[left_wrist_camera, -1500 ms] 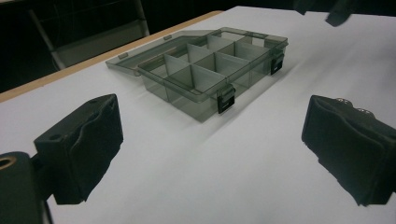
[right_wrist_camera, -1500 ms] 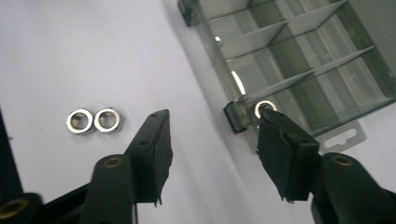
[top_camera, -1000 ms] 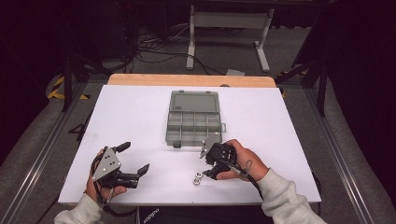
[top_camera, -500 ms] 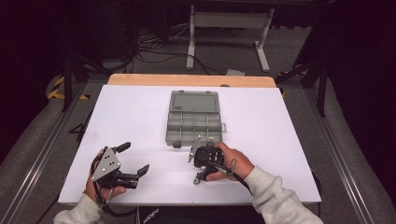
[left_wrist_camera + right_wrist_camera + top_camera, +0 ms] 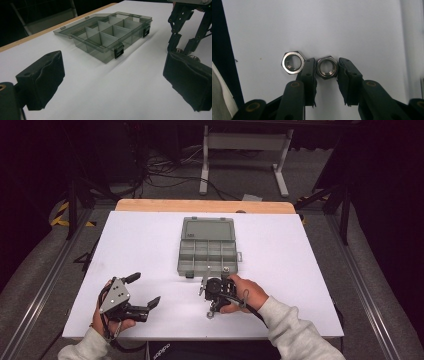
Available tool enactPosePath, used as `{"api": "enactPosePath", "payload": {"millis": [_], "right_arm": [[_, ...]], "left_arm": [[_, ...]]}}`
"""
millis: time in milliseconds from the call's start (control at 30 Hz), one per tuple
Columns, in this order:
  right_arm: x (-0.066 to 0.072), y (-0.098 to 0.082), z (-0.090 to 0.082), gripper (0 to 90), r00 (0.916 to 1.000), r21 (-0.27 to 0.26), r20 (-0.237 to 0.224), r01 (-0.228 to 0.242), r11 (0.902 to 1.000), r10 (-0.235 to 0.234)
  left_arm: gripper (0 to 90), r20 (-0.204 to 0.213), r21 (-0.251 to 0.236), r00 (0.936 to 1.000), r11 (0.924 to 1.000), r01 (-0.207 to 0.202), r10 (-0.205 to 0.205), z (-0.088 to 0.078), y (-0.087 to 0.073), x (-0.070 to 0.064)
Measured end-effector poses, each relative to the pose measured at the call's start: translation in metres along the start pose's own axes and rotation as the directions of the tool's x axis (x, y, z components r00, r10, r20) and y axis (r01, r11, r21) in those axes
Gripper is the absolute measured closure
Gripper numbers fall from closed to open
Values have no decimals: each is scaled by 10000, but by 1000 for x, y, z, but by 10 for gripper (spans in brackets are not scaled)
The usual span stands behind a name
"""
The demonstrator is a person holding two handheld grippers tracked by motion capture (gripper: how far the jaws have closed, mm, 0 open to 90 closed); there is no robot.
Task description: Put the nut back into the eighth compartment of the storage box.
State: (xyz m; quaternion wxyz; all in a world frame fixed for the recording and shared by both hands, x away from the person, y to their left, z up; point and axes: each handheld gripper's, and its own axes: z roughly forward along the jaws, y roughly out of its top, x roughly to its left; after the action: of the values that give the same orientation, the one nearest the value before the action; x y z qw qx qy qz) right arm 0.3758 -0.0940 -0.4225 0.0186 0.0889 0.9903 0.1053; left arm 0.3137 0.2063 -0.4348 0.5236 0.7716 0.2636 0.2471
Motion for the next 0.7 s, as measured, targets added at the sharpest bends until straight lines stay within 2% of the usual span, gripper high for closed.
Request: {"api": "enactPosePath", "payload": {"millis": [300, 700], "right_arm": [[0, -3, -3, 703, 10000, 38, 63, 67, 10000, -67], [-4, -8, -16, 703, 9997, -248, 244, -68, 9997, 74]], "left_arm": [[44, -16, -10, 10000, 10000, 23, -23, 0, 0, 0], [45, -55, -38, 10000, 10000, 29, -29, -1, 0, 1]]}}
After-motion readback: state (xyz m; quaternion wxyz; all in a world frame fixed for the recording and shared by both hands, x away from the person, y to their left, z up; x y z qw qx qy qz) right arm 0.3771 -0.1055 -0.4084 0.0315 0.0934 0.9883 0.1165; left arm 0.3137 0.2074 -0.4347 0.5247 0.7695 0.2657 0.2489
